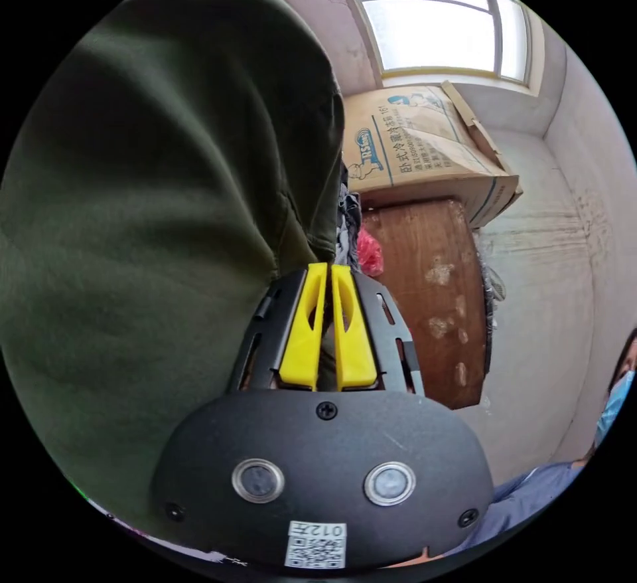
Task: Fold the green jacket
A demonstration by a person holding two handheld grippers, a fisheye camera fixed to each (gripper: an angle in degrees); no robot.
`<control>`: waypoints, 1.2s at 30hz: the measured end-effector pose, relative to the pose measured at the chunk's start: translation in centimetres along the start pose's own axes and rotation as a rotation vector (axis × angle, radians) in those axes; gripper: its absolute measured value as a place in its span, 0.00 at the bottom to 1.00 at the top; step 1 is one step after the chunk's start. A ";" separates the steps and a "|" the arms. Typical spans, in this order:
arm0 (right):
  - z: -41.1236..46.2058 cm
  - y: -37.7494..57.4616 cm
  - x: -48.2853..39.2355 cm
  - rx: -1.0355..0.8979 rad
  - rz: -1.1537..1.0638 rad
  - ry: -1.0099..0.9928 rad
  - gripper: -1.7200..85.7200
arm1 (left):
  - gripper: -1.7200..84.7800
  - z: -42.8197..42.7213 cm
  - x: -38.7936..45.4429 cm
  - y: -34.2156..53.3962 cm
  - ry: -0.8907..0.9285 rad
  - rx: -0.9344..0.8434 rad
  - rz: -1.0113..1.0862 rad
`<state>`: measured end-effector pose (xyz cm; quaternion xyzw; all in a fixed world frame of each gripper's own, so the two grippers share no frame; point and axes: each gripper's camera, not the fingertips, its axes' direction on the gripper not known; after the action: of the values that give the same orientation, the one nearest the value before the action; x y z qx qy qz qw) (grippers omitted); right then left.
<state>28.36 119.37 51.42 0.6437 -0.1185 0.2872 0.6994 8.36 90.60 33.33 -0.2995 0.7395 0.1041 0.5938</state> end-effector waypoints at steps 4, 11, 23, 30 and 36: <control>1.8 -3.1 -5.0 0.012 -0.259 0.084 0.02 | 0.02 0.2 1.4 -1.0 0.053 -0.073 0.126; 7.7 -6.0 0.7 -0.232 -0.093 0.132 0.02 | 0.02 0.2 5.3 -2.7 0.062 -0.225 0.388; 6.9 -7.5 7.1 -0.285 0.044 -0.078 0.02 | 0.02 -6.4 2.9 -8.4 -0.392 -0.179 0.620; 6.2 -8.0 9.7 -0.308 0.081 -0.124 0.02 | 0.02 3.3 -1.0 -12.3 -0.556 -0.415 0.585; 5.7 -8.0 11.6 -0.304 0.141 -0.171 0.02 | 0.02 2.9 -4.0 -14.7 -0.353 -0.406 0.354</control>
<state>43.28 116.68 51.82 0.5426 -0.2643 0.2587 0.7542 19.50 81.62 39.27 -0.2559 0.6298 0.4013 0.6139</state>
